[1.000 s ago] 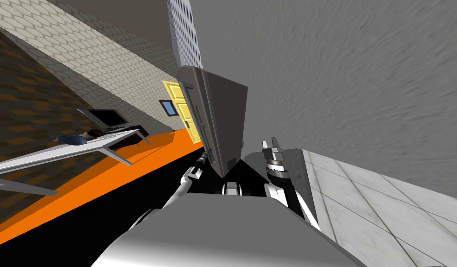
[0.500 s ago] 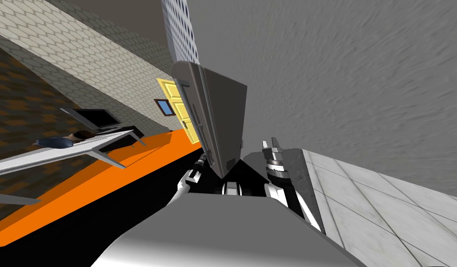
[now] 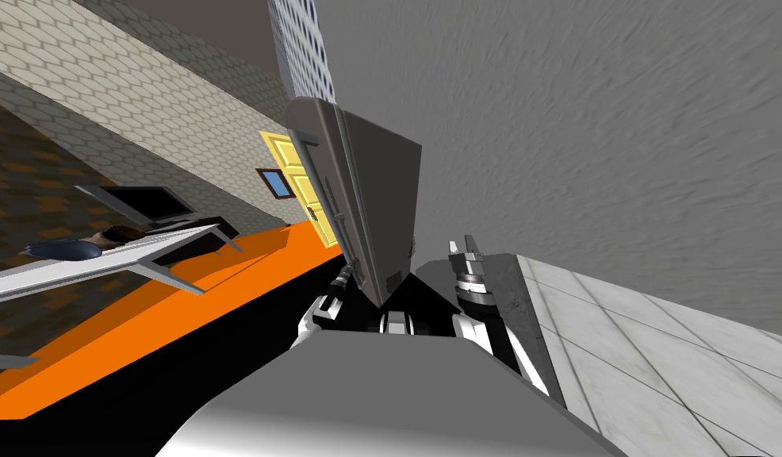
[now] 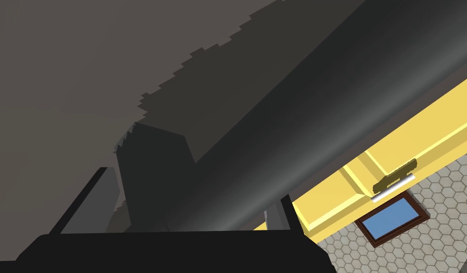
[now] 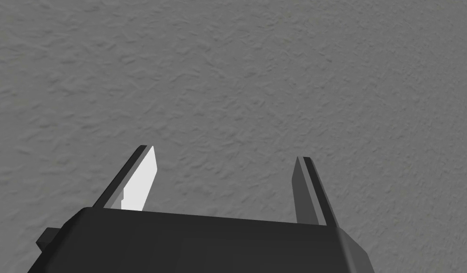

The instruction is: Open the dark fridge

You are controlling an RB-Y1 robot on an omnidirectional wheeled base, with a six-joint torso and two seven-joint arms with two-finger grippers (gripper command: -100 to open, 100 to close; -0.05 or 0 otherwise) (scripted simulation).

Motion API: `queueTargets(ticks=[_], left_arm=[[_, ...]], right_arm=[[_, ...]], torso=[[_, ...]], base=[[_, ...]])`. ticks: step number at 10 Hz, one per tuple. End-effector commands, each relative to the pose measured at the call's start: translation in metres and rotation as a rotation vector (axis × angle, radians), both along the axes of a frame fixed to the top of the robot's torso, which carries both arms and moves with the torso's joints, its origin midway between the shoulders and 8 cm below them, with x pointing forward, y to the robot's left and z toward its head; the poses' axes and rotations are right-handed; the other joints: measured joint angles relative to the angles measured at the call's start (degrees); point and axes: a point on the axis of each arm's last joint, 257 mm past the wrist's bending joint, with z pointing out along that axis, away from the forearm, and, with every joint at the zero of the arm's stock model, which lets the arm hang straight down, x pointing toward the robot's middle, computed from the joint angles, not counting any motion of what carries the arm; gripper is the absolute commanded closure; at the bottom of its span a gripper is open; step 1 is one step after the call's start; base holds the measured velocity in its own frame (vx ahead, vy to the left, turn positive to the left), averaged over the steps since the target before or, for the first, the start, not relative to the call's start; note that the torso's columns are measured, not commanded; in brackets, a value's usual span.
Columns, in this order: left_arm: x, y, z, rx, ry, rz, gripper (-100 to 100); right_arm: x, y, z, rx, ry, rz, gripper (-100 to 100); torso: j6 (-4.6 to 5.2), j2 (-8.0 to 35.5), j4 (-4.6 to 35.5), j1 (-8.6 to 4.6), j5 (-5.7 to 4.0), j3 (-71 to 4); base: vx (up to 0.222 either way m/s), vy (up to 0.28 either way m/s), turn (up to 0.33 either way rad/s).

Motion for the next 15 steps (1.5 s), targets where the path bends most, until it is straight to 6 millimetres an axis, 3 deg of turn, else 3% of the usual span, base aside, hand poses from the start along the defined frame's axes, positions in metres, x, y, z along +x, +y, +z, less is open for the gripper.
queueTargets(ticks=[1, 3, 5, 7, 8, 11, 15], left_arm=[[-0.016, -0.005, -0.01, -0.01, 0.03, 0.016, 100], [-0.029, -0.002, -0.015, -0.009, 0.04, 0.023, 100], [-0.038, 0.0, -0.001, -0.003, 0.024, 0.041, 100], [-0.048, 0.003, -0.009, -0.002, 0.042, 0.049, 100], [-0.041, 0.007, 0.007, 0.007, 0.013, 0.048, 100], [-0.044, -0.004, 0.01, 0.01, 0.009, 0.003, 100], [-0.048, -0.022, 0.011, 0.011, 0.009, -0.067, 100]], right_arm=[[0.0, 0.0, 0.0, 0.0, 0.0, 0.0, 0], [0.0, 0.0, 0.0, 0.0, 0.0, 0.0, 0], [0.0, 0.0, 0.0, 0.0, 0.0, 0.0, 0], [0.0, 0.0, 0.0, 0.0, 0.0, 0.0, 0], [0.0, 0.0, 0.0, 0.0, 0.0, 0.0, 0], [0.0, 0.0, 0.0, -0.001, 0.0, 0.0, 0], [0.0, 0.0, 0.0, -0.001, 0.0, 0.0, 0]], torso=[[-0.02, 0.1, 0.0, 0.01, 0.02, 0.0], [0.08, 0.0, 0.2, -0.1, -0.13, 0.0], [-0.02, 0.1, 0.3, -0.08, -0.21, 0.0], [-0.12, 0.3, 0.3, -0.11, -0.27, 0.1], [-0.12, 0.3, 0.3, -0.12, -0.24, 0.2], [-0.19, 0.2, 0.8, 0.87, -0.37, 0.1], [-0.16, -0.6, 0.8, 0.5, -0.57, -0.4]], base=[[0.023, 0.021, -0.11], [0.02, 0.025, -0.028], [0.03, 0.023, -0.074], [0.016, 0.009, 0.0], [0.009, 0.006, 0.004], [-0.085, 0.214, -0.115], [-0.125, 0.269, -0.087]])
